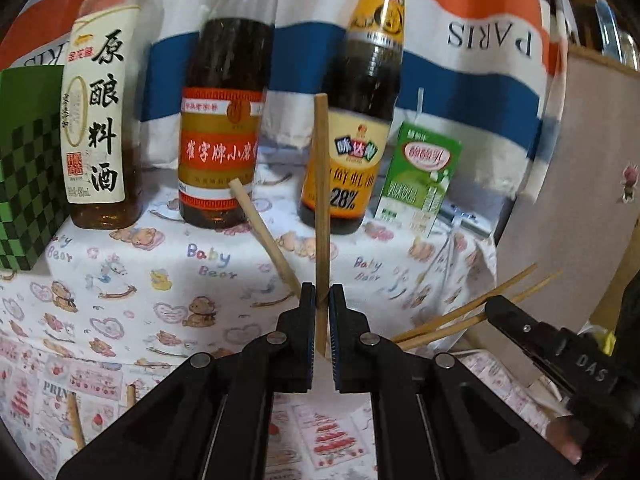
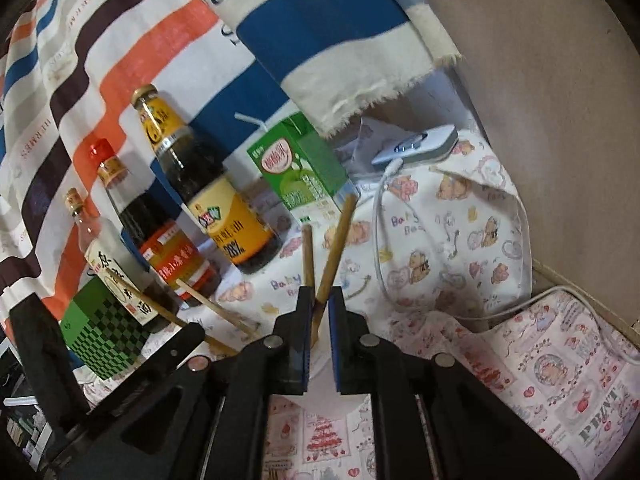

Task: Organize utensils
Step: 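Carry both chopsticks over the clear cup and open both tools to drop them in, then grasp another chopstick with the right tool while the left tool approaches the chopsticks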

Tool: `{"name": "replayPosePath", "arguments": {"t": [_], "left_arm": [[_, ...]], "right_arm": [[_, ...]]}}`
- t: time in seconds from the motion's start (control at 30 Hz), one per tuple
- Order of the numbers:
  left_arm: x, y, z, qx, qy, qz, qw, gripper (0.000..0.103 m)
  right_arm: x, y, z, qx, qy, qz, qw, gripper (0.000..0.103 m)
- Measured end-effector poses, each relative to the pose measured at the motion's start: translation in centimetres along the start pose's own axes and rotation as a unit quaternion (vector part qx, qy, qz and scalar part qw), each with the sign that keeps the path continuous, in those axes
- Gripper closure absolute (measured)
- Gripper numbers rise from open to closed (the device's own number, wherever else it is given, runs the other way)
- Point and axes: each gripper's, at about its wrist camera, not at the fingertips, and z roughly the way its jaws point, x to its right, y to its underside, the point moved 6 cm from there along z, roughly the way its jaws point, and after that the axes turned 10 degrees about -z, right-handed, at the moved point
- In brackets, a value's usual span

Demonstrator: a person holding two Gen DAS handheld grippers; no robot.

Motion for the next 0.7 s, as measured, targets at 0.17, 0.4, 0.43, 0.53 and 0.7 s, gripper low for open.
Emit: {"name": "replayPosePath", "arguments": {"t": [0.17,0.4,0.43,0.53,0.7], "left_arm": [[-0.2,-0.1,-1.7,0.025,-0.001,0.019,0.9995,0.069],[-2.3,-0.6,-7.5,0.067,-0.015,0.039,0.9969,0.045],[-2.8,-0.6,-8.5,0.072,-0.017,0.036,0.9966,0.042],[-4.6,-0.3,-11.5,0.11,-0.076,0.044,0.99,0.031],[-6.8,1.7,-14.2,0.127,-0.129,0.055,0.982,0.022]], "right_arm": [[-0.6,0.1,-0.6,-0.002,0.005,-0.012,1.0,0.056],[-1.6,0.6,-1.0,-0.037,-0.032,0.008,0.999,0.041],[-2.0,0.8,-1.0,-0.04,-0.029,-0.001,0.999,0.039],[-3.7,1.8,-0.4,-0.065,-0.025,-0.042,0.997,0.033],[-7.1,4.4,0.5,-0.092,-0.026,-0.115,0.989,0.032]]}}
